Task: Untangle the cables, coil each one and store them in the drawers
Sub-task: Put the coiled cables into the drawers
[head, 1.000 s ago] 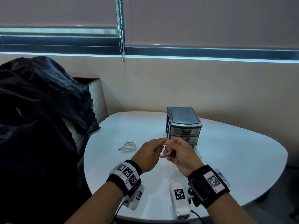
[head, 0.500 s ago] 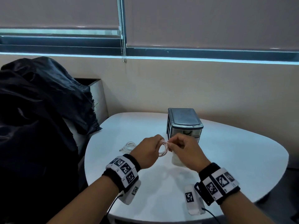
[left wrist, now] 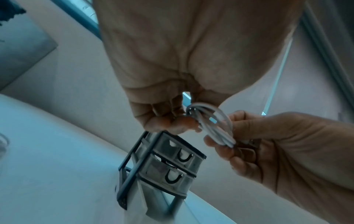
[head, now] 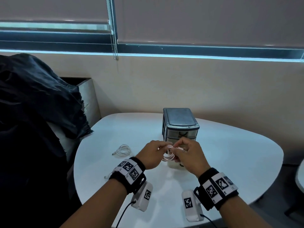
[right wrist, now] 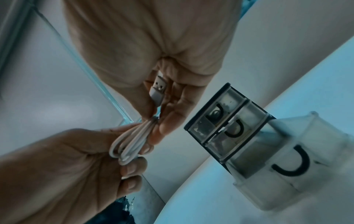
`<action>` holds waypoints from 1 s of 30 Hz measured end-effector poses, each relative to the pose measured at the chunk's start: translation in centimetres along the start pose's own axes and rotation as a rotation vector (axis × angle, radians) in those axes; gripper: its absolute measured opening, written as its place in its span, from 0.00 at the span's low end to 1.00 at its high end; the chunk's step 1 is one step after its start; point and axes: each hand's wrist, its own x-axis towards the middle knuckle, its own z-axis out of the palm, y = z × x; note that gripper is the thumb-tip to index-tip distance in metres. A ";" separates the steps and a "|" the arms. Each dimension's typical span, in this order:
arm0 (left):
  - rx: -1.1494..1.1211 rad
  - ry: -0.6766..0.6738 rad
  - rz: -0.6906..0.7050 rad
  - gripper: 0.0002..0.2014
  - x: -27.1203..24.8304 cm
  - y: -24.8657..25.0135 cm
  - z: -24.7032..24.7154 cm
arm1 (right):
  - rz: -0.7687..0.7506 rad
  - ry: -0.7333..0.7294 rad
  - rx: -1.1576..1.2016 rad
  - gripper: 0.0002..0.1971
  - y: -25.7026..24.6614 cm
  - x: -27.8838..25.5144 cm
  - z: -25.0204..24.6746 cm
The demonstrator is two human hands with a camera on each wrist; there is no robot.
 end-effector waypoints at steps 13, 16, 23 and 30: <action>0.337 0.194 -0.145 0.48 5.8 -5.0 5.5 | 0.297 0.123 -0.427 0.09 10.1 9.3 -1.5; 0.391 0.253 -0.033 0.64 6.6 -5.4 5.9 | 0.287 0.132 -0.496 0.08 11.2 10.3 0.2; 0.345 0.322 0.098 0.62 7.1 -5.6 4.0 | 0.071 -0.029 -0.798 0.07 10.3 9.8 0.3; 0.508 0.134 0.061 0.39 10.1 -2.3 1.6 | -0.112 -0.384 -1.060 0.20 9.1 7.0 0.5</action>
